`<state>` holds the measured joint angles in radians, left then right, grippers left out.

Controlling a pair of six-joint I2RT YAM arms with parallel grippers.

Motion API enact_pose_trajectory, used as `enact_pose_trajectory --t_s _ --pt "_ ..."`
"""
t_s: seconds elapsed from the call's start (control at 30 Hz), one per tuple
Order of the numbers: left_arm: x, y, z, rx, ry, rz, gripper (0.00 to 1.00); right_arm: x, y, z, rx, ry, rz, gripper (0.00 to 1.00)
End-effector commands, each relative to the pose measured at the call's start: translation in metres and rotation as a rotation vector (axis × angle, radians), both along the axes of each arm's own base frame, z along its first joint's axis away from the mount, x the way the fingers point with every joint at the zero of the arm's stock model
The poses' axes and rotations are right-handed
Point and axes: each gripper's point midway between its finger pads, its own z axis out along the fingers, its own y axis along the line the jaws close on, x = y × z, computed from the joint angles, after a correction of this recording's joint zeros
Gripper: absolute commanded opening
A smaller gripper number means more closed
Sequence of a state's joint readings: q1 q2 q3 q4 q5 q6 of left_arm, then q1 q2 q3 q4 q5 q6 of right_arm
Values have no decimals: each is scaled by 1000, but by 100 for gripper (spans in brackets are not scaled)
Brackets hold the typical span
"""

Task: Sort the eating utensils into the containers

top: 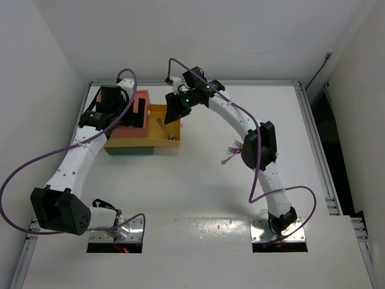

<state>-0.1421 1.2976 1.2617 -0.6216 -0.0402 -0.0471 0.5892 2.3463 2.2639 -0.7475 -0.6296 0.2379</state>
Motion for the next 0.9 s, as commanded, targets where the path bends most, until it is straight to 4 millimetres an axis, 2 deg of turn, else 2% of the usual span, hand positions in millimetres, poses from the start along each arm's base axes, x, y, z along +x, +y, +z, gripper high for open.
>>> enact_pose_trajectory --t_s 0.0,0.03,0.07,0.1,0.13,0.17,0.2,0.23,0.3,0.33,0.37,0.4,0.43,0.5,0.53,0.57,0.6,0.7,0.73,0.77,0.87 --pt "6 3 4 -11 -5 19 100 -3 -4 61 89 -109 48 45" --pt "6 3 4 -11 -5 19 100 3 -15 69 88 -132 26 43" --pt "6 3 4 -11 -5 19 100 2 -28 60 56 -127 14 40" --pt "6 5 4 -3 -6 30 100 -3 -43 84 60 -173 -6 37" --pt "5 6 7 -4 -16 30 100 3 -66 85 41 -189 -49 37" --pt "6 8 14 0 -40 40 100 -1 -87 57 -28 -158 -79 37" --pt "6 8 14 0 -40 40 100 -8 -106 70 -34 -174 -113 37" --pt "6 8 14 0 -40 40 100 -14 -137 38 -85 -98 -151 37" --pt "6 8 19 -3 -60 40 100 -25 -168 16 -122 -45 -190 35" --pt "6 8 19 -3 -60 40 100 -40 -196 -8 -158 39 -236 31" --pt "6 7 19 -11 -59 45 100 -49 -208 -18 -170 75 -242 30" --pt "6 8 19 -13 -60 58 100 -57 -218 -28 -181 106 -260 30" --pt "5 9 15 -11 -51 58 100 -72 -230 -49 -210 162 -277 29" --pt "5 8 15 -20 -50 65 100 -71 -251 -57 -239 151 -372 29" --pt "5 8 15 -20 -50 65 100 -83 -258 -73 -273 183 -400 30" --pt "6 8 17 -22 -59 65 100 -81 -266 -74 -284 166 -448 30" --pt "6 8 17 -22 -59 65 100 -79 -276 -84 -311 161 -509 30" --pt "6 10 17 -16 -60 72 100 -71 -292 -95 -359 155 -617 29" --pt "6 10 17 -16 -60 72 100 -66 -293 -94 -359 147 -647 27" --pt "5 10 13 -15 -51 72 100 -66 -297 -104 -385 169 -667 26" --pt "5 11 13 -9 -52 79 100 -53 -303 -113 -427 186 -721 23"
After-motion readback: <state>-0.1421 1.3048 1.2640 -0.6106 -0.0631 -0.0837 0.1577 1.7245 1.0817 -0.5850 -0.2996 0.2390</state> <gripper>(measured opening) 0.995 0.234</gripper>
